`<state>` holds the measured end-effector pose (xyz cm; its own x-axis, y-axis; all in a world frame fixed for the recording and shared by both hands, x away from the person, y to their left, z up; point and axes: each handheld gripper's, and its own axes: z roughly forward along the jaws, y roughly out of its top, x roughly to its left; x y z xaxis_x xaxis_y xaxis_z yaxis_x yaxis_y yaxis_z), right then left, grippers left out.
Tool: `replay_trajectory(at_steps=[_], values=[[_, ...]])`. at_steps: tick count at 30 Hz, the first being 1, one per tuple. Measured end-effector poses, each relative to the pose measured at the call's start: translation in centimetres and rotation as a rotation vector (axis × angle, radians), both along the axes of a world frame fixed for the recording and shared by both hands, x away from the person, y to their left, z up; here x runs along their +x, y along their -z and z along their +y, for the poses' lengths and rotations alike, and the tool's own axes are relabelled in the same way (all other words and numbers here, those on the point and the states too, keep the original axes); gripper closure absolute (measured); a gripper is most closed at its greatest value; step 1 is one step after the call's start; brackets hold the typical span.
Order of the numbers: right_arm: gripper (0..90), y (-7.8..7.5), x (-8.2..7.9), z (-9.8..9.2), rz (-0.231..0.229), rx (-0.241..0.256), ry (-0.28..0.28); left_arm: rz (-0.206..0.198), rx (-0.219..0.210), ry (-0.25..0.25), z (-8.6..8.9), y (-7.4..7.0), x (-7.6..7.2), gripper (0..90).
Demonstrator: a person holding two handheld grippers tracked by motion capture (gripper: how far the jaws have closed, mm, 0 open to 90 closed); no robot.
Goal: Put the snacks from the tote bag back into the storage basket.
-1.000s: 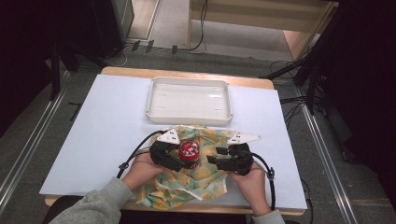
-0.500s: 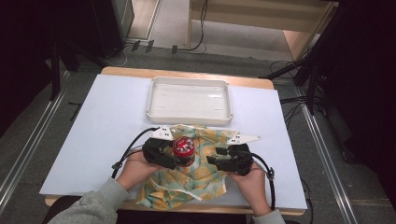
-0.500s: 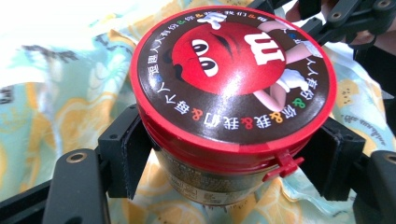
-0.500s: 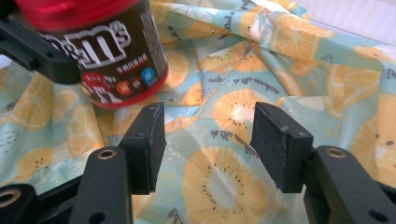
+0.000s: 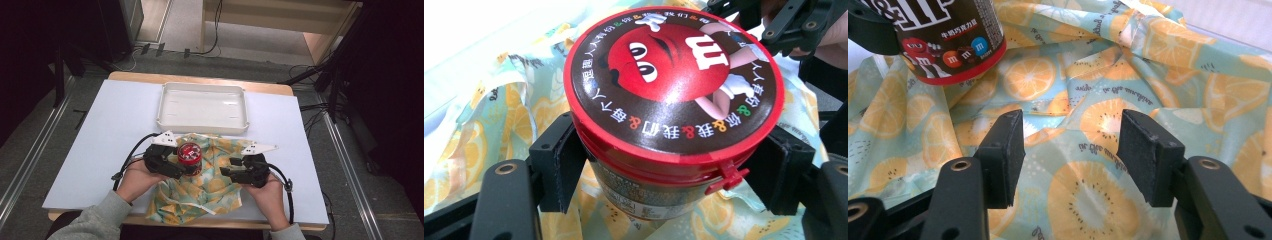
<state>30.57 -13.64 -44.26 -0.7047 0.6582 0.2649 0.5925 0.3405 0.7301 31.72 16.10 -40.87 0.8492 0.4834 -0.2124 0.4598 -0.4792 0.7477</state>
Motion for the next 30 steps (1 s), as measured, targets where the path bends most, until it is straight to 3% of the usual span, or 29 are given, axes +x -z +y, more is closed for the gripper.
replay_trajectory(at_steps=[17, 24, 30], values=[[45.3, -0.1, 0.2, 0.8, -0.011, -0.006, -0.023, -0.015, 0.035, -0.061, 2.0, -2.4, 0.0, 25.9], [45.4, -0.1, 0.2, 1.1, -0.022, -0.007, -0.033, -0.024, 0.025, -0.095, 2.8, -3.2, 0.9, 25.9], [45.4, -0.1, 0.2, 1.2, -0.024, -0.003, -0.036, -0.036, 0.043, -0.115, 3.0, -3.7, 1.7, 25.9]])
